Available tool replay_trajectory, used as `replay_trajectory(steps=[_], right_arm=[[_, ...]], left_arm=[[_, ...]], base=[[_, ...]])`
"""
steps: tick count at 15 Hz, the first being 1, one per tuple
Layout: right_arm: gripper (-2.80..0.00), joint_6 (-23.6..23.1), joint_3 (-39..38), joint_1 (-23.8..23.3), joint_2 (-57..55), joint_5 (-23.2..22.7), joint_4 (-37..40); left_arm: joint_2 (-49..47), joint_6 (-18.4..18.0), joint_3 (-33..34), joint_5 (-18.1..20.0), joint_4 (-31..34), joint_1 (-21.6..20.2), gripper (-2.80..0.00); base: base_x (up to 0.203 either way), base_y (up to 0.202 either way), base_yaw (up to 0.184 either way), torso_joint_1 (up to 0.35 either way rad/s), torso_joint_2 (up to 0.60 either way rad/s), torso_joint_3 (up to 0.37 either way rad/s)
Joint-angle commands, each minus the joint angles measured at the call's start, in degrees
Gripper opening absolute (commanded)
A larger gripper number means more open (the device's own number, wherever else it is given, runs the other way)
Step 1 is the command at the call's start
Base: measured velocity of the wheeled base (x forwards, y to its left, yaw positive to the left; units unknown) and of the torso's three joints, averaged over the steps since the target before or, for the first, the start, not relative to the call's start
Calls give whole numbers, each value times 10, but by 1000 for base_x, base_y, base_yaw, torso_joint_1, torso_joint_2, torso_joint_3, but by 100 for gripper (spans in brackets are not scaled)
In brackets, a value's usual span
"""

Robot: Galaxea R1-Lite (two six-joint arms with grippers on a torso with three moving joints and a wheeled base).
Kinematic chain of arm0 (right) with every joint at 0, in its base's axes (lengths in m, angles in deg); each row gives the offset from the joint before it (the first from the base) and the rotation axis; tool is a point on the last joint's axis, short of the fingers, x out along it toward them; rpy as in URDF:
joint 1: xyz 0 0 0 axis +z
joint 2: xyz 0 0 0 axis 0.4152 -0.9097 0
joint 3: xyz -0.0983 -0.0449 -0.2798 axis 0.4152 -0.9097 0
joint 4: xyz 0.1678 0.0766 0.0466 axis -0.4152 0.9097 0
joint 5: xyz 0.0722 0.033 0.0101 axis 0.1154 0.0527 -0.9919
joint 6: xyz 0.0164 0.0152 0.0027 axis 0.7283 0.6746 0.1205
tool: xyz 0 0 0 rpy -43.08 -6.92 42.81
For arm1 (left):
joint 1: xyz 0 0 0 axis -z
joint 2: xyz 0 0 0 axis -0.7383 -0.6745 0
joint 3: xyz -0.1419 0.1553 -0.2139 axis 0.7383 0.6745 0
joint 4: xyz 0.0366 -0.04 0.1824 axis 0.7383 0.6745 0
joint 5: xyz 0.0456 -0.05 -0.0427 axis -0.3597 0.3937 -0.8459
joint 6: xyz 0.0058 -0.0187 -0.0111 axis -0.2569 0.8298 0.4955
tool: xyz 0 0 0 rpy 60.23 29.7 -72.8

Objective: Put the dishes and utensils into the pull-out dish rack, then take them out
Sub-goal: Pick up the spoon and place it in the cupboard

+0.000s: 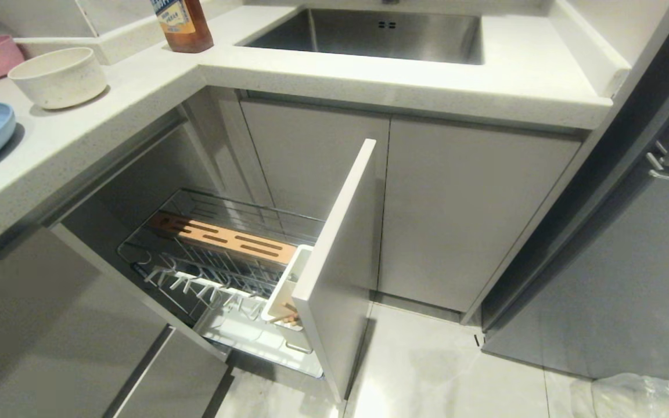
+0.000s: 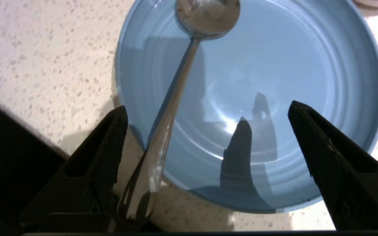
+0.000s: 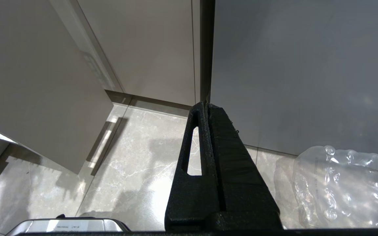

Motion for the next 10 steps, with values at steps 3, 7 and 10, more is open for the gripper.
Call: replay_trajectory(steps=[3, 7, 10], right_arm=[[-280, 0, 0, 0, 0, 0, 0], [-280, 0, 0, 0, 0, 0, 0], [-280, 0, 0, 0, 0, 0, 0]], left_arm=[[-4, -1, 0, 15, -12, 1, 0], [-15, -2, 0, 40, -11, 2, 0], [-17, -3, 0, 44, -17, 6, 0]], base=[[0, 0, 0, 0, 0, 0], [0, 0, 0, 0, 0, 0], [0, 0, 0, 0, 0, 0]])
